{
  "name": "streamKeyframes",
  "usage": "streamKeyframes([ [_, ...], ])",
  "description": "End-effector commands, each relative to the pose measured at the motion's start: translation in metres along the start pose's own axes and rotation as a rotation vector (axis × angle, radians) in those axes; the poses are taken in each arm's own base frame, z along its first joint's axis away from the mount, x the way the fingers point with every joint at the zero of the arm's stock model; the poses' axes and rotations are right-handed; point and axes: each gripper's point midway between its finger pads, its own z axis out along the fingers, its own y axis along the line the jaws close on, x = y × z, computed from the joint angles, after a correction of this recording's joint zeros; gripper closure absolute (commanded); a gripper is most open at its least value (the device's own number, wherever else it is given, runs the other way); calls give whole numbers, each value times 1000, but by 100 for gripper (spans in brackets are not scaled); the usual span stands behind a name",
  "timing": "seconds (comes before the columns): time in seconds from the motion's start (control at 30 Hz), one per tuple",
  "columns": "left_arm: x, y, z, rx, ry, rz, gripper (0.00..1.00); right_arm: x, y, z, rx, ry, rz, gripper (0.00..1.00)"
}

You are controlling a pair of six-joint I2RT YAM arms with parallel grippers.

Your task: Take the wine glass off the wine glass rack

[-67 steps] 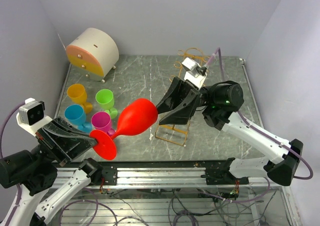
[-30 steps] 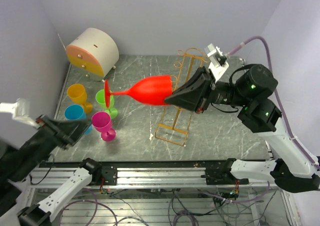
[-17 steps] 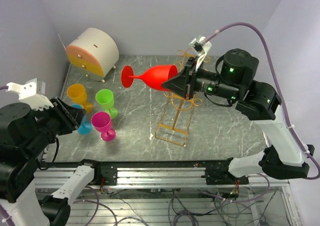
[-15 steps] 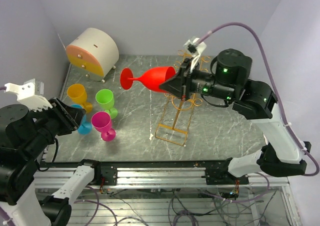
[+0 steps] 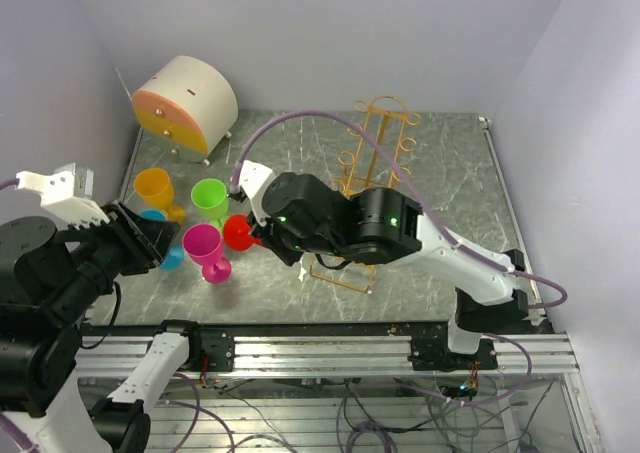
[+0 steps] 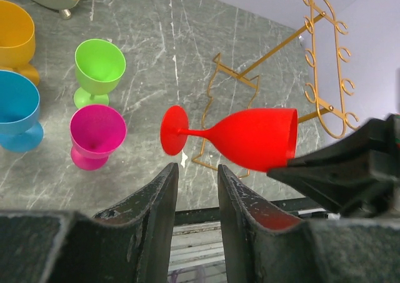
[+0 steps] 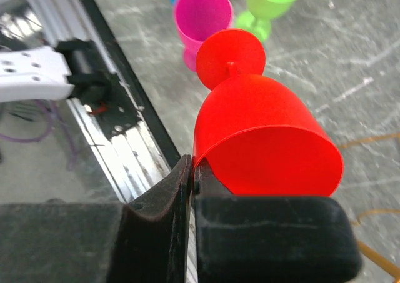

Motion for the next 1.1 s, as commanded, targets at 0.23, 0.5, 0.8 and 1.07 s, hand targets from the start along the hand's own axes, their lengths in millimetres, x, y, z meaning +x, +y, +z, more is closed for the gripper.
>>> streamKeyframes([
  [0.23,21,13,-7,-25,2,11,58,57,2,38,46,250,-25,100],
  [0.5,30,16,-9,-24,8,14,59,90,15,81,21,368,-58,100],
  [0.8,40,22,-11,-35,18,11,59,112,21,134,-30,437,-75,100],
  [1.07,49,27,-11,-48,30,10,59,119,17,165,-52,456,-69,100],
])
